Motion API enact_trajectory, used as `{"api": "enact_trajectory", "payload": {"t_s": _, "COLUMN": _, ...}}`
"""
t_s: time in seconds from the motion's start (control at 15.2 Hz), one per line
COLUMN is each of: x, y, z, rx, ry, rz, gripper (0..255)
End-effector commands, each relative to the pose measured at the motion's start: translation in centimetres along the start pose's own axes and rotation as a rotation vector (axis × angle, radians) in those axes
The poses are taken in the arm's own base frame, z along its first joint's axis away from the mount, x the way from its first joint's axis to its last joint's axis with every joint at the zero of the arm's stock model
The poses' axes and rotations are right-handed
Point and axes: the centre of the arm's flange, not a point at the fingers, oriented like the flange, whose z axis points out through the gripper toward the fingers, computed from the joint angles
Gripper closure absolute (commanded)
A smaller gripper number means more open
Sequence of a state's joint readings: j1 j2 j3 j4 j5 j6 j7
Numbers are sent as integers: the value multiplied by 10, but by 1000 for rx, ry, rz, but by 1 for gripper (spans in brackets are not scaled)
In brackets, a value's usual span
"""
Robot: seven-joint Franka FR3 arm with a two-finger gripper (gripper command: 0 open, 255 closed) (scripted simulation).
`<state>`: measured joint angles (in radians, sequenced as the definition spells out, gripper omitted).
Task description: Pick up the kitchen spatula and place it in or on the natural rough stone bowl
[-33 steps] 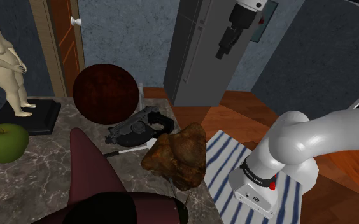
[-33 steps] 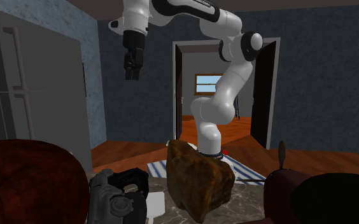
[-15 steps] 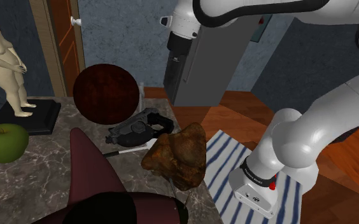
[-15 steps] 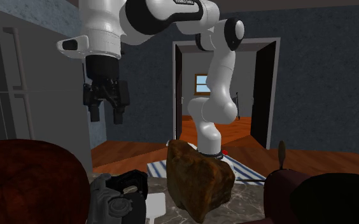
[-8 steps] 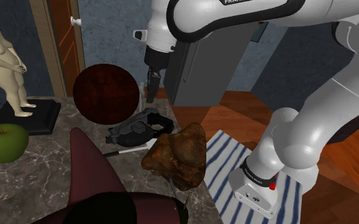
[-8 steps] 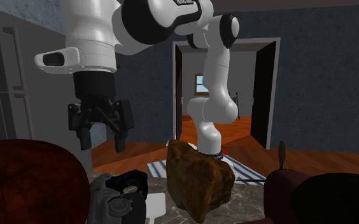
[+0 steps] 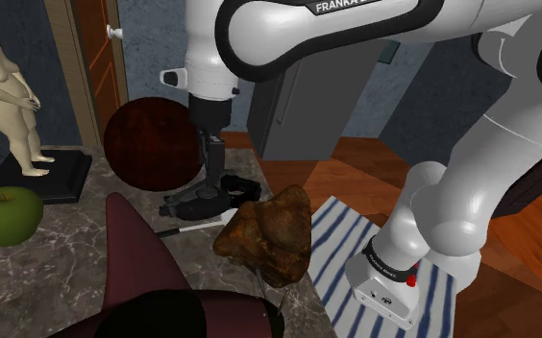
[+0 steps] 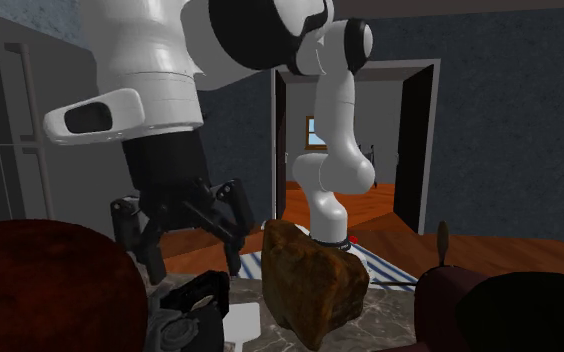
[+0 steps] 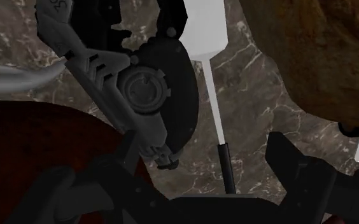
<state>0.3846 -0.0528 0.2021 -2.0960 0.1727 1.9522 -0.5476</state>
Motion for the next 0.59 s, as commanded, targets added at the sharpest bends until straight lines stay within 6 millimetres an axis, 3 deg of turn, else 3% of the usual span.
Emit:
{"api": "enact_trajectory", "payload": {"t_s": 0.0, "x": 34, "y": 4, "z": 35, "rx": -21, "ry": 63, "rz": -59, "gripper": 0}}
{"api": "enact_trajectory", "payload": {"t_s": 0.33, "x": 75, "y": -32, "z": 70, "rx": 12, "ry": 48, "rz": -198, "gripper": 0}}
{"api": "enact_trajectory", "payload": {"t_s": 0.53, "x": 81, "y": -38, "z": 86, "rx": 17, "ry": 45, "rz": -219, "gripper": 0}}
